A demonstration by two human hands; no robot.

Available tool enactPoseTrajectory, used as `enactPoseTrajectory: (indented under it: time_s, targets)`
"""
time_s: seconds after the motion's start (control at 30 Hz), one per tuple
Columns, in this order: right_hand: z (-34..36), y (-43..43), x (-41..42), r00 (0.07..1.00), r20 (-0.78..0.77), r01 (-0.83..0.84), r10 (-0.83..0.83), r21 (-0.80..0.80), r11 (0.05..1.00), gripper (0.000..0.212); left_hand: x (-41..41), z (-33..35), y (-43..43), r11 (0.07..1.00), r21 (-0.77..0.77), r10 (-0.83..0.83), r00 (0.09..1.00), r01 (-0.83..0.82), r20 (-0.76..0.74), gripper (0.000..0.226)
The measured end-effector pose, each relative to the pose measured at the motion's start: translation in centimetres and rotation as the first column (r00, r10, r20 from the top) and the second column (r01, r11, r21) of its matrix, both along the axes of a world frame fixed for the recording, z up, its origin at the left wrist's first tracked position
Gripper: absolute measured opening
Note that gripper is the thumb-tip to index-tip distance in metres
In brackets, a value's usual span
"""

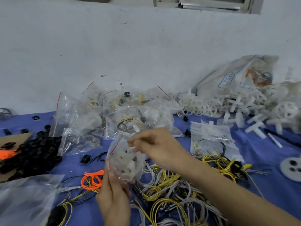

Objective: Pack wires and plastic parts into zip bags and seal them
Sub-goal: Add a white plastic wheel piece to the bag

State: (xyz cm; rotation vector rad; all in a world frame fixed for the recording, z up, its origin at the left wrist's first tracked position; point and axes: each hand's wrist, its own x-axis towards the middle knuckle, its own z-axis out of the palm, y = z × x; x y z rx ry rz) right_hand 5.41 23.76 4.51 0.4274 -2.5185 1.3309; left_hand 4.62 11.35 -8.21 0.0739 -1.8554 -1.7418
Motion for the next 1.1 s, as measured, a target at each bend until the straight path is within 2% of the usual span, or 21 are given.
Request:
enactPoseTrajectory:
  time_s: [0.03, 0.07, 0.1, 0.13, 0.2, 0.27, 0.33, 0.4, 0.47, 0.57, 0.63, 0.73, 0.83, 0.97, 1.1]
  targets:
    - [0.4, 1.8, -0.7, 0.995, 0.008, 0.095, -0.095, -0.034, 0.995, 0.021, -0.2, -0.3, 0.0, 1.0, 0.028, -0.01, 1.0, 0.01, 0.008, 0.034]
    - [0.6, 3.6, -1.3, 0.983, 0.016, 0.179, -0.181, 0.091, 0.98, 0.022, -0.4, -0.4, 0.0, 0.999, 0.047, -0.028, 1.0, 0.027, 0.013, 0.037]
    - [0.5, 5.1, -1.8, 0.975, 0.042, 0.196, -0.22, 0.312, 0.93, 0.024, -0.6, -0.6, -0.1, 0.997, 0.067, -0.048, 0.999, 0.047, 0.017, 0.042]
    - [-0.1, 6.4, -2.1, 0.972, 0.106, 0.129, -0.21, 0.506, 0.853, 0.025, -0.7, -0.7, -0.2, 0.995, 0.084, -0.06, 0.998, 0.058, 0.021, 0.048]
    - [-1.8, 8.3, -2.0, 0.953, 0.276, -0.095, -0.123, 0.66, 0.745, 0.025, -0.8, -0.7, -0.2, 0.99, 0.111, -0.083, 0.997, 0.082, 0.005, 0.049]
    - [-2.9, 8.9, -0.9, 0.942, 0.326, -0.181, -0.074, 0.683, 0.708, 0.025, -0.9, -0.9, -0.2, 0.987, 0.131, -0.096, 0.995, 0.096, -0.012, 0.04]
    - [-3.5, 9.2, -0.1, 0.959, 0.282, -0.182, -0.03, 0.693, 0.697, 0.022, -1.0, -1.2, -0.2, 0.986, 0.125, -0.11, 0.994, 0.112, -0.022, 0.036]
    - [-3.9, 9.0, 0.4, 0.966, 0.258, -0.204, 0.011, 0.735, 0.647, 0.021, -1.1, -1.4, -0.2, 0.985, 0.114, -0.126, 0.992, 0.127, -0.017, 0.035]
    - [-4.5, 8.8, 0.5, 0.966, 0.256, -0.227, 0.027, 0.797, 0.56, 0.023, -1.0, -1.4, -0.3, 0.986, 0.093, -0.138, 0.99, 0.141, -0.033, 0.033]
    - [-4.5, 8.1, 0.4, 0.98, 0.198, -0.197, 0.036, 0.908, 0.369, 0.024, -0.8, -1.1, -0.3, 0.985, 0.064, -0.156, 0.987, 0.159, -0.045, 0.035]
    - [-4.2, 7.9, 0.3, 0.976, 0.214, -0.214, 0.038, 0.917, 0.335, 0.019, -0.7, -0.9, -0.3, 0.983, 0.07, -0.167, 0.985, 0.169, -0.038, 0.034]
    - [-3.9, 8.1, 0.0, 0.96, 0.277, -0.267, 0.033, 0.877, 0.399, 0.013, -0.5, -0.6, -0.3, 0.977, 0.105, -0.182, 0.983, 0.184, -0.028, 0.035]
    - [-3.2, 8.8, -0.1, 0.94, 0.341, -0.286, 0.012, 0.767, 0.575, 0.013, -0.4, -0.5, -0.3, 0.971, 0.14, -0.193, 0.981, 0.195, -0.022, 0.03]
    - [-1.7, 9.9, 0.5, 0.907, 0.42, -0.267, 0.042, 0.493, 0.828, 0.009, -0.4, -0.6, -0.2, 0.97, 0.139, -0.202, 0.979, 0.201, -0.008, 0.029]
    - [-0.7, 10.7, 1.0, 0.85, 0.506, -0.277, 0.146, 0.192, 0.942, 0.016, -0.4, -0.4, -0.1, 0.966, 0.152, -0.211, 0.978, 0.208, 0.003, 0.032]
